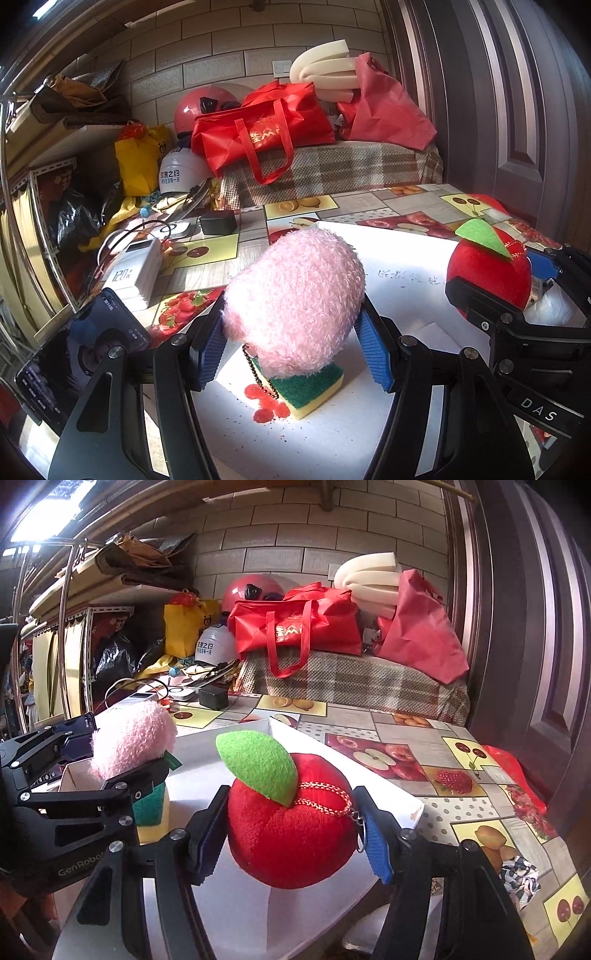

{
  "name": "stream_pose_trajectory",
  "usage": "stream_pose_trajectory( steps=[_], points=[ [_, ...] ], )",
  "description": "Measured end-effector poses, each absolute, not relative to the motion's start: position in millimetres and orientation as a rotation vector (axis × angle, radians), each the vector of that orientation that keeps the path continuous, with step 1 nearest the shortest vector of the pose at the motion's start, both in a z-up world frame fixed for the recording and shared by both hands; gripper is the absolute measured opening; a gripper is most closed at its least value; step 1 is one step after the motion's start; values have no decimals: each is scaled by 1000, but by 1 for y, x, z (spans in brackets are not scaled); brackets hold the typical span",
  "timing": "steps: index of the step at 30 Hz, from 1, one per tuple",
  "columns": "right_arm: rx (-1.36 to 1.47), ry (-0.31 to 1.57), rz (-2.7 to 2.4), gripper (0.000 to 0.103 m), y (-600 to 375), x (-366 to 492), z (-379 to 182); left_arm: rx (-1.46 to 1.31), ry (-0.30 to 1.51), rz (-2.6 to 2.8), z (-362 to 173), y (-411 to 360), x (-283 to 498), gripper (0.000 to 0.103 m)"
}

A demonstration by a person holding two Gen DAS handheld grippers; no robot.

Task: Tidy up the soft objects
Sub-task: 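Open the left tool over the sponge while the right tool releases the apple plush in the tray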

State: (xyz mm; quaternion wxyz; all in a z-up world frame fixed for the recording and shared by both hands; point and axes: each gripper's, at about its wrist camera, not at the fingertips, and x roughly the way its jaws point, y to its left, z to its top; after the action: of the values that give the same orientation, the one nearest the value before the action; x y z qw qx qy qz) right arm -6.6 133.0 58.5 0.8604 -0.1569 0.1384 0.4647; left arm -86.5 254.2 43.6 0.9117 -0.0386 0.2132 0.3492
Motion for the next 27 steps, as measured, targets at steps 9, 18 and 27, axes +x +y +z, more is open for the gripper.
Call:
stream_pose_trajectory(
  steps=[9, 18, 27],
  points=[
    [-320, 285, 965, 84, 132, -7, 59, -73, 434, 782, 44, 255, -90, 71],
    [-290, 266, 950, 103, 126, -7, 61, -111, 385, 862, 46, 260, -103, 103],
    [-293, 218, 944, 103, 123, -15, 63, -123, 349, 885, 47, 259, -109, 103]
  ],
)
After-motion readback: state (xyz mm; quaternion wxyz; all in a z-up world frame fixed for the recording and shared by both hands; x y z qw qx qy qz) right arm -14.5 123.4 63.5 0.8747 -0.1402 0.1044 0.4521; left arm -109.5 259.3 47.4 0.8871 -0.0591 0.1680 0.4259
